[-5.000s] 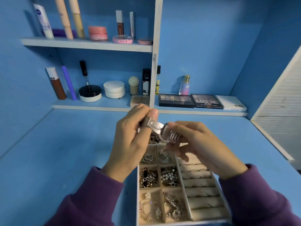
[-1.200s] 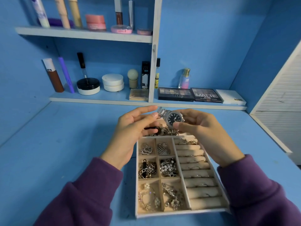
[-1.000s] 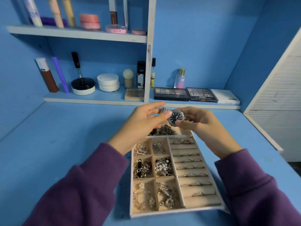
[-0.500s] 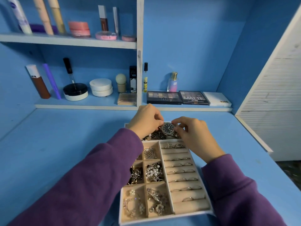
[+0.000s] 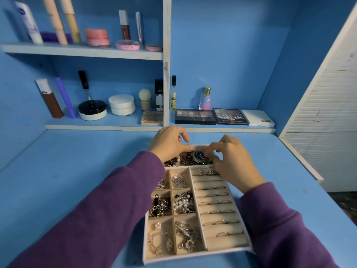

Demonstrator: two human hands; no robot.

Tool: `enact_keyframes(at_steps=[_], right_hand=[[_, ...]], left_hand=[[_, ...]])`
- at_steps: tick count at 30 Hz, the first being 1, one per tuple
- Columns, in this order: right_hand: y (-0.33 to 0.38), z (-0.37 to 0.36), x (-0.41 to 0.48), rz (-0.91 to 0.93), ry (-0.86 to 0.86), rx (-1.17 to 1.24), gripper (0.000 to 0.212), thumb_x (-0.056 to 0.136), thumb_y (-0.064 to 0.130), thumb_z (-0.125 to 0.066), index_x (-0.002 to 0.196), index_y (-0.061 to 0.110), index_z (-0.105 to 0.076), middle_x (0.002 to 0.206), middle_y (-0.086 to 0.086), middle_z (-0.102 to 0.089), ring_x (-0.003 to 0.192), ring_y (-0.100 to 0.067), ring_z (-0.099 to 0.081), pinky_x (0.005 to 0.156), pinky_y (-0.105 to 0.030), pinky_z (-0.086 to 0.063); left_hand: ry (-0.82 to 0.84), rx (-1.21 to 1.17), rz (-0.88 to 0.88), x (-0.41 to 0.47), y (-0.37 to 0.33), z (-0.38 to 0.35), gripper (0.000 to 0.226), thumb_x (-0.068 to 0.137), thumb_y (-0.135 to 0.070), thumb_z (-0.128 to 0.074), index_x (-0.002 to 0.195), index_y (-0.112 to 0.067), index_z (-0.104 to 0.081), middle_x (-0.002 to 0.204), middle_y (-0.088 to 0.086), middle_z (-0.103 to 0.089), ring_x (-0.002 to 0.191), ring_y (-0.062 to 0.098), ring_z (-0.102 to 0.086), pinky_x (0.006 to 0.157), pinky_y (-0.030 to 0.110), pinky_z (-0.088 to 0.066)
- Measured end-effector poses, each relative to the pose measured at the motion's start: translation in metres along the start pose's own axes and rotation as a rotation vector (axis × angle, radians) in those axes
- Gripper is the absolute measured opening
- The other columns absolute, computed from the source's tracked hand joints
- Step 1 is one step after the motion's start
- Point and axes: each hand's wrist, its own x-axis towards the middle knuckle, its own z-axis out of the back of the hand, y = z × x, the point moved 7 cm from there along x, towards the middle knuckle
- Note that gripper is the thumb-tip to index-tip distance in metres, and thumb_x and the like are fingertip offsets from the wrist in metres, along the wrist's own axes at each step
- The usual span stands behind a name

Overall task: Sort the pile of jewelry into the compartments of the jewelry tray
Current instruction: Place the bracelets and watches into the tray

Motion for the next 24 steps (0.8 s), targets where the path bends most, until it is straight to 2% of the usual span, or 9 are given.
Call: enact_keyframes(at_steps=[4, 7, 9, 11, 14, 16, 18, 21, 24], right_hand=[[0.0, 0.003, -0.001, -0.025, 0.011, 0.05, 0.026, 0.085, 0.006, -0.052, 0.087, 0.021, -0.072, 0.085, 0.0, -0.044, 0.095, -0.021, -0.046, 0.071, -0.034, -0.044], [-0.003, 0.006, 0.0, -0.046, -0.03, 0.097, 0.024, 0.084, 0.007, -0.051, 0.086, 0.017, -0.072, 0.083, -0.003, -0.047, 0.086, -0.024, -0.048, 0.067, -0.034, -0.043], [-0.004, 0.008, 0.0, -0.062, -0.056, 0.135, 0.022, 0.083, 0.01, -0.051, 0.086, 0.016, -0.073, 0.082, -0.004, -0.049, 0.075, -0.023, -0.048, 0.063, -0.032, -0.04], [-0.004, 0.01, 0.0, -0.065, -0.072, 0.175, 0.022, 0.081, 0.015, -0.05, 0.084, 0.016, -0.072, 0.082, -0.003, -0.051, 0.069, -0.02, -0.046, 0.061, -0.031, -0.038], [-0.006, 0.015, 0.0, -0.061, -0.116, 0.234, 0.025, 0.078, 0.018, -0.047, 0.081, 0.016, -0.072, 0.079, -0.003, -0.051, 0.06, -0.012, -0.043, 0.058, -0.031, -0.037], [-0.013, 0.016, 0.0, -0.081, -0.134, 0.255, 0.026, 0.08, 0.01, -0.047, 0.079, 0.019, -0.072, 0.074, 0.002, -0.049, 0.057, -0.007, -0.042, 0.056, -0.027, -0.033], [-0.02, 0.017, 0.001, -0.105, -0.123, 0.265, 0.03, 0.082, 0.002, -0.049, 0.078, 0.024, -0.07, 0.073, 0.008, -0.047, 0.058, -0.007, -0.045, 0.054, -0.017, -0.033], [-0.031, 0.023, -0.001, -0.154, -0.115, 0.328, 0.026, 0.085, 0.004, -0.052, 0.079, 0.024, -0.069, 0.076, 0.005, -0.055, 0.057, -0.011, -0.048, 0.054, -0.007, -0.036], [-0.046, 0.032, -0.01, -0.23, -0.176, 0.431, 0.019, 0.086, 0.009, -0.055, 0.083, 0.022, -0.068, 0.08, -0.002, -0.061, 0.051, -0.007, -0.048, 0.052, -0.006, -0.037]], left_hand=[[0.059, 0.011, 0.014, 0.004, 0.004, 0.001, 0.03, 0.077, -0.045, -0.067, 0.095, -0.02, -0.066, 0.096, -0.002, -0.062, 0.089, 0.015, -0.057, 0.076, 0.029, -0.044], [0.133, -0.03, 0.025, 0.006, 0.007, 0.003, 0.02, 0.09, -0.031, -0.053, 0.089, -0.018, -0.068, 0.09, -0.001, -0.068, 0.07, 0.016, -0.059, 0.063, 0.023, -0.044], [0.198, 0.026, 0.002, 0.006, 0.009, 0.004, 0.018, 0.091, -0.023, -0.054, 0.081, -0.021, -0.069, 0.087, -0.001, -0.069, 0.074, 0.014, -0.061, 0.063, 0.02, -0.043], [0.225, 0.074, -0.021, 0.006, 0.012, 0.003, 0.013, 0.088, -0.02, -0.059, 0.09, -0.018, -0.072, 0.095, 0.0, -0.07, 0.088, 0.013, -0.061, 0.074, 0.023, -0.043], [0.187, 0.105, -0.036, 0.008, 0.015, 0.005, 0.012, 0.086, -0.021, -0.062, 0.09, -0.018, -0.073, 0.092, 0.002, -0.071, 0.088, 0.014, -0.061, 0.082, 0.031, -0.049], [0.154, 0.151, -0.043, 0.008, 0.015, 0.007, 0.01, 0.085, -0.023, -0.063, 0.083, -0.02, -0.072, 0.087, 0.002, -0.07, 0.086, 0.016, -0.061, 0.082, 0.038, -0.051], [0.135, 0.206, -0.041, 0.005, 0.016, 0.011, 0.01, 0.085, -0.022, -0.063, 0.078, -0.021, -0.07, 0.084, 0.001, -0.068, 0.085, 0.019, -0.062, 0.08, 0.041, -0.051], [0.118, 0.267, 0.006, -0.006, 0.023, 0.026, 0.012, 0.087, -0.02, -0.06, 0.093, -0.021, -0.069, 0.084, 0.003, -0.062, 0.086, 0.022, -0.062, 0.08, 0.04, -0.051], [0.089, 0.258, 0.097, -0.024, 0.038, 0.043, 0.026, 0.085, -0.016, -0.059, 0.109, -0.026, -0.064, 0.092, 0.001, -0.061, 0.088, 0.02, -0.061, 0.082, 0.038, -0.05]])
